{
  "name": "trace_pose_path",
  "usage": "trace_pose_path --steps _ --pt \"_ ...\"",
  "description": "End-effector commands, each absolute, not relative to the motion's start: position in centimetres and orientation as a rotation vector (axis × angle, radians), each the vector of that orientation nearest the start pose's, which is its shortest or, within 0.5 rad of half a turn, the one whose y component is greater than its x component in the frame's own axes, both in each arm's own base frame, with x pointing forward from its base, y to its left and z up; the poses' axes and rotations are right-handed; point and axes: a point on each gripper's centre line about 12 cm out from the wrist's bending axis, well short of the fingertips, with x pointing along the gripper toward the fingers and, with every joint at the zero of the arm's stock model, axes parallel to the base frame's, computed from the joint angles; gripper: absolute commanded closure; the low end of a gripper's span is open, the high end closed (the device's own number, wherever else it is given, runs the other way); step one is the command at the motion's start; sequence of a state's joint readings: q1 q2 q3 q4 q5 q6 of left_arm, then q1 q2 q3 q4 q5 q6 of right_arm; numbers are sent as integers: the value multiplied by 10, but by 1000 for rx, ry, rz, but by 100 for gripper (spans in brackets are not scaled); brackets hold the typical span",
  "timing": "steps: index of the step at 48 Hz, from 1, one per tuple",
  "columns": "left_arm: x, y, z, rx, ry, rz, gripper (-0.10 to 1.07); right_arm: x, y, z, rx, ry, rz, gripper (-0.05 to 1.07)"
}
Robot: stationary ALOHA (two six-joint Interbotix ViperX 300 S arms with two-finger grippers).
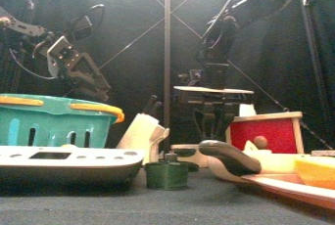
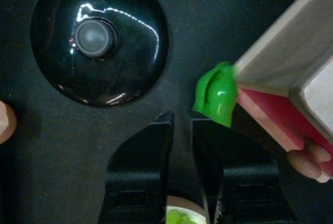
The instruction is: Grab pea
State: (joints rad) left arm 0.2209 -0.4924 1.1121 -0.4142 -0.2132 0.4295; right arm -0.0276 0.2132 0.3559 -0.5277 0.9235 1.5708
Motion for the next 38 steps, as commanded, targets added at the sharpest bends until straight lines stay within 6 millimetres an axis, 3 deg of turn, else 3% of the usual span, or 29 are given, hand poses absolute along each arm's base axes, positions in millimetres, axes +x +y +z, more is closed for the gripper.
trace_pose_path --steps 1,17,33,38 --pt "255 68 201 -3 411 299 -5 392 -59 163 758 902 -1109 44" --pt "253 67 198 -2 419 298 -5 386 -48 167 712 952 -1074 42" --pt "254 68 199 -4 417 302 -5 372 -39 154 578 1076 -999 12" --pt "253 69 198 -3 417 305 -5 369 -38 147 537 1111 -976 9"
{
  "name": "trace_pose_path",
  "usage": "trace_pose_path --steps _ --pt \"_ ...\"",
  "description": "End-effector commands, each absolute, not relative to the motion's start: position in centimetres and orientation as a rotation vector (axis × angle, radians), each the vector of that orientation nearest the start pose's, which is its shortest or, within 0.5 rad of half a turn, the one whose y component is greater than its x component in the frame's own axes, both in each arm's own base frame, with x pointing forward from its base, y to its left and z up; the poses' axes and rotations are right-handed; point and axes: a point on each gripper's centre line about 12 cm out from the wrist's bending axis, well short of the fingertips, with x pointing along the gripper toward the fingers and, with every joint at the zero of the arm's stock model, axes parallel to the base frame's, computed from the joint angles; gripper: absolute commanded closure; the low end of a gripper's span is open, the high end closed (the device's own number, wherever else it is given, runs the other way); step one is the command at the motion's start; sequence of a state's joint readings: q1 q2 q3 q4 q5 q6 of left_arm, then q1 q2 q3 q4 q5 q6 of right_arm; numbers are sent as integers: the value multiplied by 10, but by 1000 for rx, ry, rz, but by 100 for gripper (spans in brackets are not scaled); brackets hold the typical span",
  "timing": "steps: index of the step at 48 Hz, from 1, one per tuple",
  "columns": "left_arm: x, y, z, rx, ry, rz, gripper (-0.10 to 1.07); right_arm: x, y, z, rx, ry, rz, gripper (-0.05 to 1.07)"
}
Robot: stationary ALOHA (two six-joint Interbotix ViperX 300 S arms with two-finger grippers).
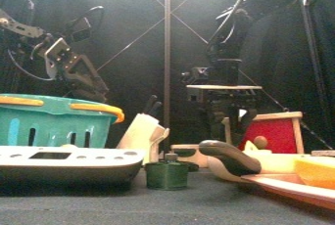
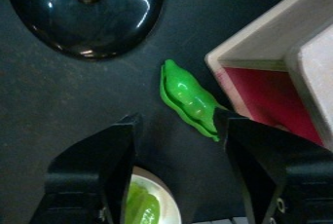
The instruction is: Grab pea
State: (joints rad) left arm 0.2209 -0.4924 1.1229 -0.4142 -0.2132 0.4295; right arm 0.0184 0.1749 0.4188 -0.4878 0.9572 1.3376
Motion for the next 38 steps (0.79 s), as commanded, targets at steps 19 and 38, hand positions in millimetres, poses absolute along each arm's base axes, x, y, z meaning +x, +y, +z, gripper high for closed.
trace_pose_path --steps 19,38 --pt "253 69 197 -3 420 306 -5 358 -44 110 420 1214 -968 9" --pt "252 69 196 -5 423 308 -5 363 -45 98 510 1155 -876 26"
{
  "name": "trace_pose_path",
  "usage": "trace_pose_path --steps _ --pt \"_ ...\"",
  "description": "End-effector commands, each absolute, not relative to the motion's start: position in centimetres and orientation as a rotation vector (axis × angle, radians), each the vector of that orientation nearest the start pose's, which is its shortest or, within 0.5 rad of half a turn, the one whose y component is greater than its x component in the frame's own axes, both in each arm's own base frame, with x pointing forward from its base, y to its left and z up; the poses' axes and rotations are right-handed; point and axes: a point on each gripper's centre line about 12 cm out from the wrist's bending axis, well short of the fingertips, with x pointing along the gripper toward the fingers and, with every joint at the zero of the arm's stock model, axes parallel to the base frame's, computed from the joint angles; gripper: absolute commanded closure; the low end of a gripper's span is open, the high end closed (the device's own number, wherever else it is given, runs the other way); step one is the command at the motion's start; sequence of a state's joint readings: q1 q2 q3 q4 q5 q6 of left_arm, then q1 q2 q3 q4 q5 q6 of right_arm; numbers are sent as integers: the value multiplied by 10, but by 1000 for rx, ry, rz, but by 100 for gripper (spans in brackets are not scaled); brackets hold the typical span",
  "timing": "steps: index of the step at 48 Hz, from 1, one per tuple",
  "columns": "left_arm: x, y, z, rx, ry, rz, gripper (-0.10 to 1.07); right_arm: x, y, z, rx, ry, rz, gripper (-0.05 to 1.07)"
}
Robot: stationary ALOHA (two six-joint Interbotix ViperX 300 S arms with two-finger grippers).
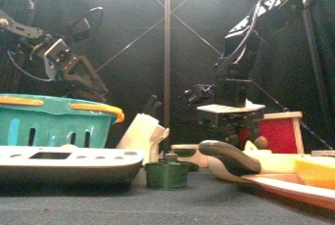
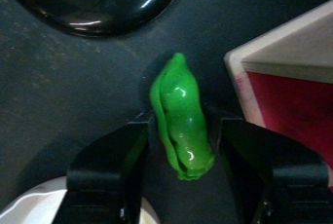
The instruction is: Grab pea
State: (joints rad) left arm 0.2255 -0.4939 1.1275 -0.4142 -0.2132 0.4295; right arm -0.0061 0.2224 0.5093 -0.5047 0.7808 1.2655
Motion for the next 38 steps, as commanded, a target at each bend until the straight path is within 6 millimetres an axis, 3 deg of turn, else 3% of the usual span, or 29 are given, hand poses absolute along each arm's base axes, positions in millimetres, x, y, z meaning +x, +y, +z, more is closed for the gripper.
trace_pose_path --steps 1,9,17,21,38 --pt "252 69 197 -5 422 309 -5 363 -45 99 511 1154 -875 28" --pt "252 69 197 -5 422 309 -5 368 -45 119 510 1116 -875 39" --pt "252 69 197 -4 422 306 -5 372 -48 159 508 1034 -874 40" --pt "252 69 197 -5 422 307 -5 374 -47 169 503 1005 -860 40" --pt "252 68 196 -3 423 303 -5 378 -46 172 500 978 -827 40"
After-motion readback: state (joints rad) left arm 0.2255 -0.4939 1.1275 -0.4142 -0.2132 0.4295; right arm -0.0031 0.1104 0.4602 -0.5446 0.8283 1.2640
